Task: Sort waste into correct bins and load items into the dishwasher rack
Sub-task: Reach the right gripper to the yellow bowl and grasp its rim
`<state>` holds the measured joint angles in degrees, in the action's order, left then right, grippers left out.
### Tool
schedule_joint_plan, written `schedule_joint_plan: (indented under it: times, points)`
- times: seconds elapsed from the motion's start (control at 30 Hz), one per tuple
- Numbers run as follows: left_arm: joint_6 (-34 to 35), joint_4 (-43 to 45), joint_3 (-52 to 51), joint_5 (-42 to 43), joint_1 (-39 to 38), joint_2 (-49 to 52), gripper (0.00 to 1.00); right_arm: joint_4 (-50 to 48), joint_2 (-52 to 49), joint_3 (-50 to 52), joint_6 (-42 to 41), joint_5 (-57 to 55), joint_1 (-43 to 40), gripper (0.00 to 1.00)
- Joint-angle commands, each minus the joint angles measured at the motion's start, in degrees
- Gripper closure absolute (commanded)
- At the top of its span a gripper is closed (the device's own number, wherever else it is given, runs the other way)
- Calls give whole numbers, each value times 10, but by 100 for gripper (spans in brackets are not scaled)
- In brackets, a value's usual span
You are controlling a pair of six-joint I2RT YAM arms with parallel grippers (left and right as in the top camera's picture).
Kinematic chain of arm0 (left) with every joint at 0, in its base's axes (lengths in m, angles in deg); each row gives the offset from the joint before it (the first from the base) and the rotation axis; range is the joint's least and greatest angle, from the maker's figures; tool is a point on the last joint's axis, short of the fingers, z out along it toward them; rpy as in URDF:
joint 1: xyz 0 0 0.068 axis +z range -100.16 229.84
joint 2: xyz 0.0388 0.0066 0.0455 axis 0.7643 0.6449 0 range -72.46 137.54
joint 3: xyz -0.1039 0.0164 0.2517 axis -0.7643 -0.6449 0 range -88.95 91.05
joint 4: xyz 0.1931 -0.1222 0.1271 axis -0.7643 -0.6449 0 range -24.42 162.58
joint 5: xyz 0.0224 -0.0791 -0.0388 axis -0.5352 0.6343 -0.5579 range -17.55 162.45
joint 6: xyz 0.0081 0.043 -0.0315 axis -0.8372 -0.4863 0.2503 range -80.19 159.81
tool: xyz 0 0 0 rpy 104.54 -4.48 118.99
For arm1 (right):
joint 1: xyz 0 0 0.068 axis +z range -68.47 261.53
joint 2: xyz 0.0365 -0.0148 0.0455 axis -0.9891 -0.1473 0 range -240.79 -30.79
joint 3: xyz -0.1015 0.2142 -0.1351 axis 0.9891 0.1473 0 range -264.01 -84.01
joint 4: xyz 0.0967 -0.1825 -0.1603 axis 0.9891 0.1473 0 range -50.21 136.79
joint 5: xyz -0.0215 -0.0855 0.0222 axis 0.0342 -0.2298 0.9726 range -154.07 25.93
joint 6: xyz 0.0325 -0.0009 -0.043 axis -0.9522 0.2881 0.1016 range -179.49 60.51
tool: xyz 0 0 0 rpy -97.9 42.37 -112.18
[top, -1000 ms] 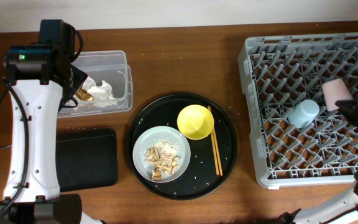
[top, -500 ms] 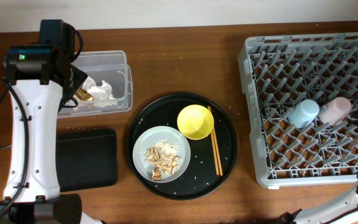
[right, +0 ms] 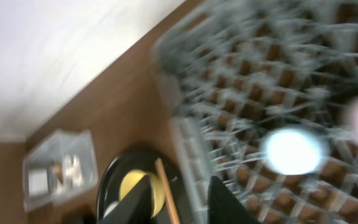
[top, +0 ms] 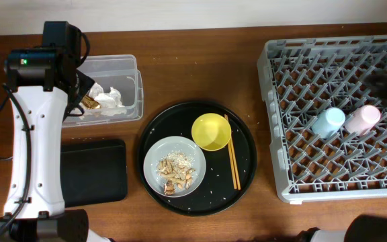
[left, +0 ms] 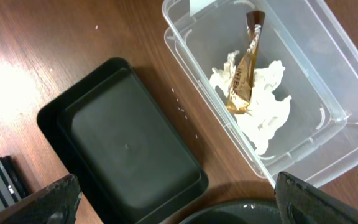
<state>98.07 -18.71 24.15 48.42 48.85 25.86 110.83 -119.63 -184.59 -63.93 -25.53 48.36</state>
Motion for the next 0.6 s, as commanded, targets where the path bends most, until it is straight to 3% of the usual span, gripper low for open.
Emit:
schedule_joint_plan:
  times: [0.0, 0.1, 0.13, 0.17, 0.3, 0.57]
  points:
    - [3, -1, 4, -8, 0, -9, 1, 20, 33, -10, 12, -93, 131, 62]
    - [3, -1, 4, -9, 0, -9, 1, 37, 23, -8, 9, -173, 254, 63]
    - [3, -1, 4, -9, 0, -9, 1, 38, 14, -7, 2, -202, 297, 73]
    - [3, -1, 4, -9, 0, -9, 1, 37, -1, -7, -25, -245, 352, 76]
    - [3, -1, 4, -9, 0, -9, 1, 32, -52, -7, -75, -319, 476, 76]
    - [3, -1, 4, -8, 0, -9, 1, -29, -208, -7, -163, -359, 629, 81]
